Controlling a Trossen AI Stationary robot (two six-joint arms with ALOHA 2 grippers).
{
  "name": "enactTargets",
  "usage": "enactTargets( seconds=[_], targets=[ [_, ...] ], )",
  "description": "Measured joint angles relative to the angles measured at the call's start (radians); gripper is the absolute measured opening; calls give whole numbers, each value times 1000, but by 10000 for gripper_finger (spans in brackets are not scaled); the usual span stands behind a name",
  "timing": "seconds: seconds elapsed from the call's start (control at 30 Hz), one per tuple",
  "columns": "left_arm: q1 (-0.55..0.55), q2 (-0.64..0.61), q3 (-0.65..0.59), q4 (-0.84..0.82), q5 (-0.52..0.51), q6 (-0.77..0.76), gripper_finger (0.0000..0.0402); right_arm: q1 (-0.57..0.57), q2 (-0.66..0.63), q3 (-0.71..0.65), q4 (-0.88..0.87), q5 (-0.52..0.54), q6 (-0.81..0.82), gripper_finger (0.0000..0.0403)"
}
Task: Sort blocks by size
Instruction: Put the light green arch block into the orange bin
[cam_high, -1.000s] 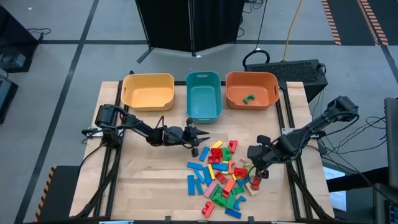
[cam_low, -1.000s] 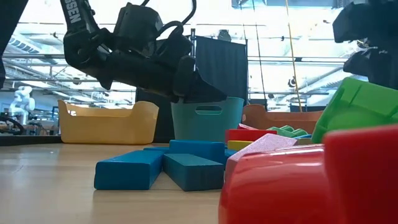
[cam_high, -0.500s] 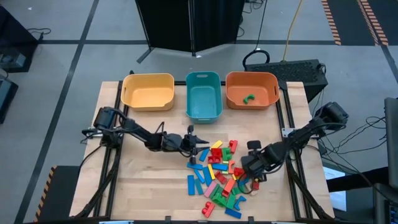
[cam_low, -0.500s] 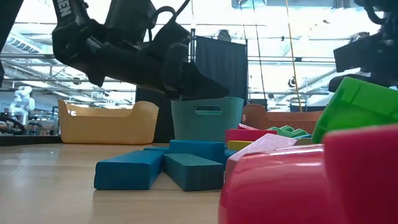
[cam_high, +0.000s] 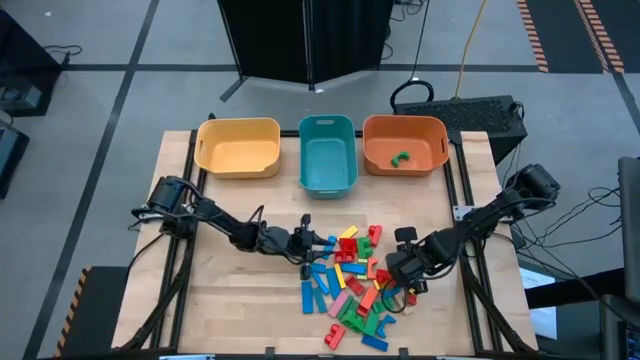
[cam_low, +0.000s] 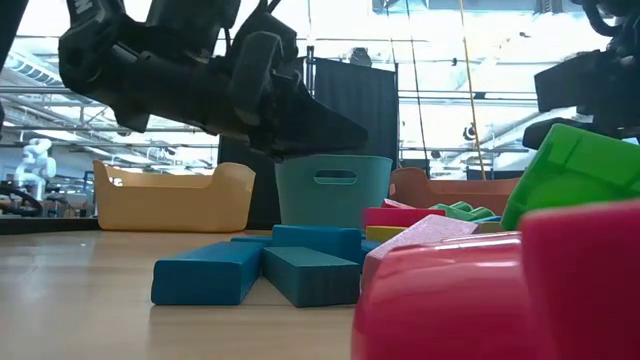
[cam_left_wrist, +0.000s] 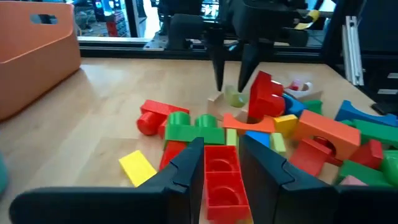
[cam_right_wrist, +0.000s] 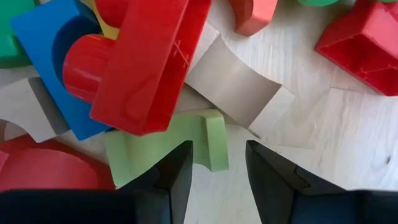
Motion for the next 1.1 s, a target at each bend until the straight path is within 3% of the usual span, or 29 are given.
enactTargets(
  seconds=[0.17,0.53,1.1],
  targets=[
    [-2,0,0,0,-45,0,93,-2,0,0,0,0,-41,124],
    [-7,0,0,1,-47,0,93,-29,0,0,8,0,-54,53],
    [-7,0,0,0,-48,0,93,-30,-14,-53,38,1,-25,30]
  ],
)
